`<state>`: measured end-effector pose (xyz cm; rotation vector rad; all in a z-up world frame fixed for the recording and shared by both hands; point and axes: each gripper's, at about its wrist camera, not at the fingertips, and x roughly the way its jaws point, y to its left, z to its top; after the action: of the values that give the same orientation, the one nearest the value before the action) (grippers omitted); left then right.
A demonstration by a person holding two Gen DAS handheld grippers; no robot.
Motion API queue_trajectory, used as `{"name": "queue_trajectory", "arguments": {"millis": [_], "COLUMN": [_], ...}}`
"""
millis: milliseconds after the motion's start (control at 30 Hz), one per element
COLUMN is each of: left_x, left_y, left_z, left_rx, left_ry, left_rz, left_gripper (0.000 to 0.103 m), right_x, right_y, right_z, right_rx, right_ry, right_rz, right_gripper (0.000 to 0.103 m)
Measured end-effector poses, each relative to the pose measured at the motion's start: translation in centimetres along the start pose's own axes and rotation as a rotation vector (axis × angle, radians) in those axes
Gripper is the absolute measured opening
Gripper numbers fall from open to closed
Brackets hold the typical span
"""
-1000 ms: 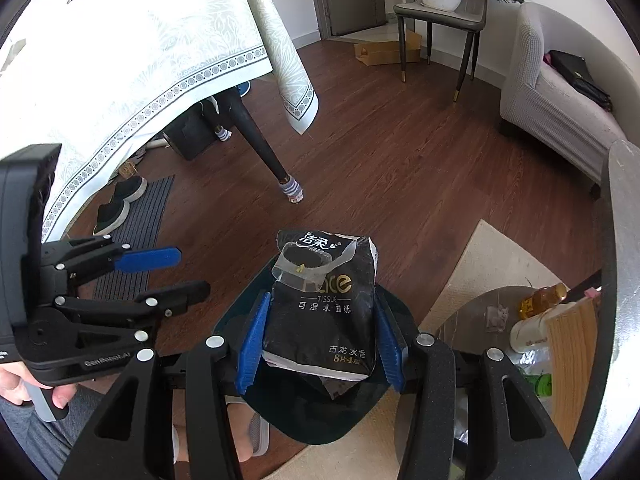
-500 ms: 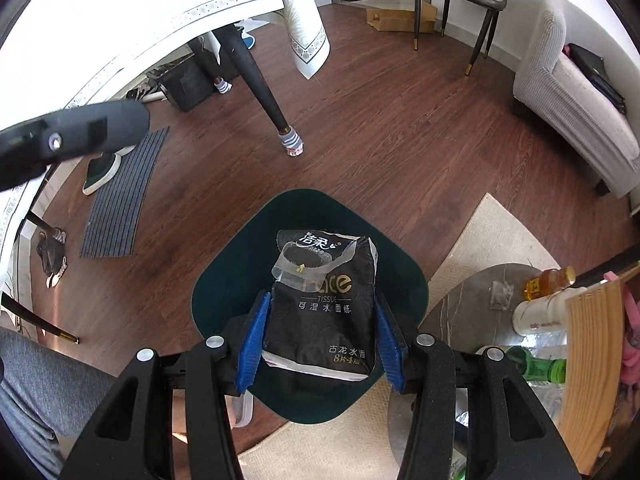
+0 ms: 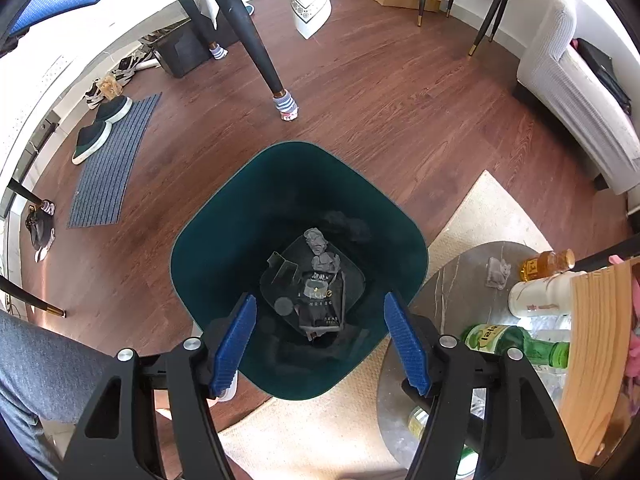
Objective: Collect trash
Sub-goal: 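Move both tools back over the table toward the tape rolls and blue package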
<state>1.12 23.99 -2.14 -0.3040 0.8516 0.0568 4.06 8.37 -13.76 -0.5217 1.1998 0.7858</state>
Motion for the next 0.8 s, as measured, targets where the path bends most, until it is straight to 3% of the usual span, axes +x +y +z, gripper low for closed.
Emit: {"name": "queue_trajectory", "arguments": {"millis": [233, 533, 800], "left_x": [-0.9, -1.7, -2.1], "left_y": [-1.5, -3.8, -5.8], "left_z": [0.8, 2.0, 2.8], "left_rx": [0.008, 0.018, 0.032], "left_ry": [-0.05, -0.116, -0.143], "left_rz": [-0.026, -0.058, -0.063], "left_gripper": [0.039, 0.039, 0.039], "right_x": [-1.2, -4.9, -10.2], "right_y": [-0.2, -0.2, -0.9], "right_z": [-0.5, -0.9, -1.4], "right_rx": [-0.015, -0.034, -0.03], "right_ry": [-0.028, -0.113, -0.244], "right_rz": [-0.001, 0.026, 0.042], "right_gripper": [0.067, 0.049, 0.043]}}
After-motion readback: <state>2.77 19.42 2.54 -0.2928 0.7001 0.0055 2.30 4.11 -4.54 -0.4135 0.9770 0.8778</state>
